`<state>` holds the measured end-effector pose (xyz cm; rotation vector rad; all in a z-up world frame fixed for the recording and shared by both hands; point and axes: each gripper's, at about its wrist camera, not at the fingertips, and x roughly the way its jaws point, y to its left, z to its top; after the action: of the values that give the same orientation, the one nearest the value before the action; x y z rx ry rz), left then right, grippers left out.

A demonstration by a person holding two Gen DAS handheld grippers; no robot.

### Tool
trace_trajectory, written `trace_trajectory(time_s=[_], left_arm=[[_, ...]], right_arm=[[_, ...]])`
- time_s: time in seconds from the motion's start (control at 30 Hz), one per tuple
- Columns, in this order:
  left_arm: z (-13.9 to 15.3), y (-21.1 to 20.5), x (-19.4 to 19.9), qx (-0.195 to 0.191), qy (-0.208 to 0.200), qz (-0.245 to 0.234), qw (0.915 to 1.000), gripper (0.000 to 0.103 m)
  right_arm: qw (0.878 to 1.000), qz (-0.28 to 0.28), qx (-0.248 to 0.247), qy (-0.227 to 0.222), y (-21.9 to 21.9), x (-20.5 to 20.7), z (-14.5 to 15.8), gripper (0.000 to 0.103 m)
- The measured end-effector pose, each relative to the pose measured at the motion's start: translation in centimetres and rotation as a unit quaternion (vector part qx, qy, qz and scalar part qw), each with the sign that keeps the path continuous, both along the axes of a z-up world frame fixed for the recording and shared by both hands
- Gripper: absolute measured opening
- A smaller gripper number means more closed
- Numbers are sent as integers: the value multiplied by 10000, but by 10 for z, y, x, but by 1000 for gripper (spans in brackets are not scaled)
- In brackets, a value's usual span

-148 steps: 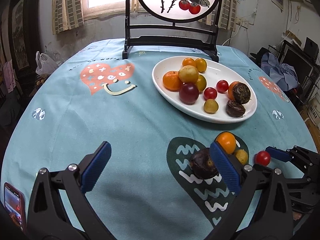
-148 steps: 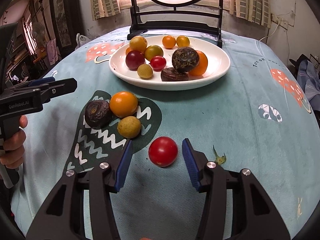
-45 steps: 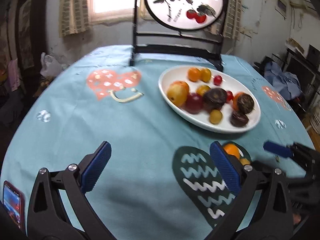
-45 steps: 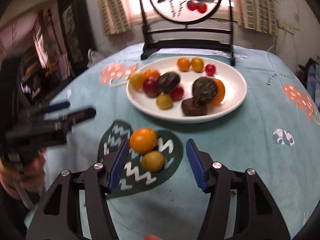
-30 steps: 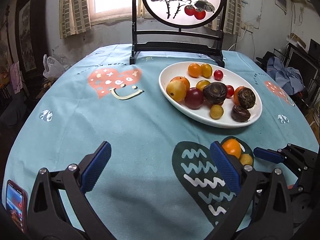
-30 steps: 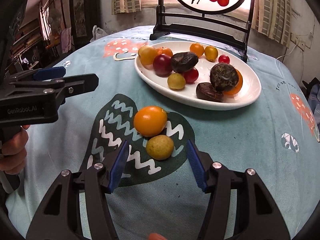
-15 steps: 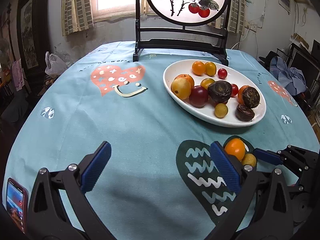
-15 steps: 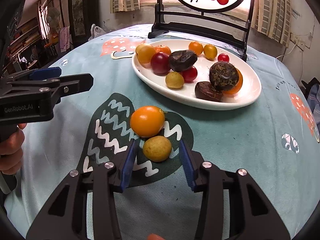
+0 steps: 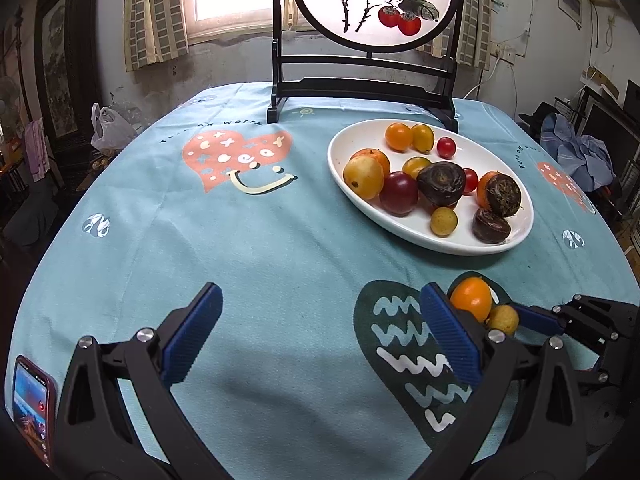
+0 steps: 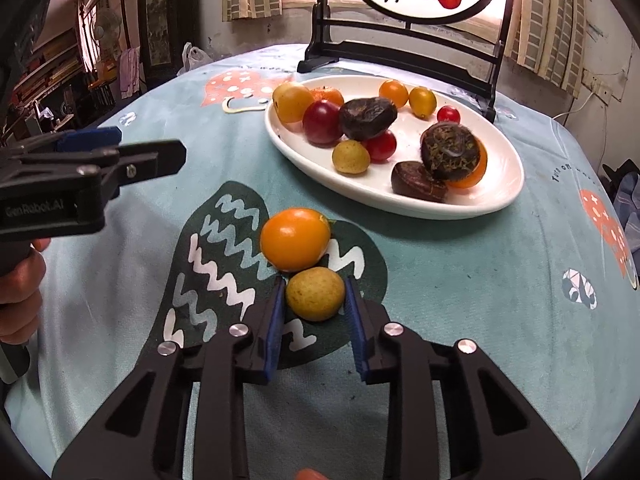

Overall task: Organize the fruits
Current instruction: 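Grasp the small yellow fruit with the right tool while the left tool grasps the orange tomato, then carry the yellow fruit and orange tomato over the plate and open both tools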

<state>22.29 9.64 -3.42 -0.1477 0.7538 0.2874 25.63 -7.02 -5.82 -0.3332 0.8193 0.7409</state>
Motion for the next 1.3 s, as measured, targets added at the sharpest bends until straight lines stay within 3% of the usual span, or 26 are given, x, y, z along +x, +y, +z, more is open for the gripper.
trace_trajectory(time_s=[0.17, 0.3, 0.53, 0.87, 1.03, 1.13, 1.3], left_arm=[[-2, -10, 1, -121, -13, -332, 9994, 101], [-6, -35, 5, -301, -38, -1015, 9944, 98], [-17, -71, 25, -272, 189, -1756, 9839, 72], [-33, -80, 49, -213, 475, -1812, 9821, 56], [-39, -83, 51, -179, 598, -1841, 9809, 40], [-40, -86, 50, -50, 600, -1814, 9816, 36], [-40, -83, 47, -177, 586, -1846, 9809, 35]], right_arm=[[9968, -526, 607, 16, -31, 14, 22, 29], [9919, -918, 873, 126, -51, 25, 27, 29], [9897, -1080, 916, 214, -57, 30, 27, 29], [9891, -1084, 973, 234, -60, 29, 30, 29], [9886, -1108, 994, 241, -61, 29, 31, 29], [9884, -1131, 986, 254, -62, 30, 30, 29], [9889, -1130, 926, 274, -60, 31, 27, 29]])
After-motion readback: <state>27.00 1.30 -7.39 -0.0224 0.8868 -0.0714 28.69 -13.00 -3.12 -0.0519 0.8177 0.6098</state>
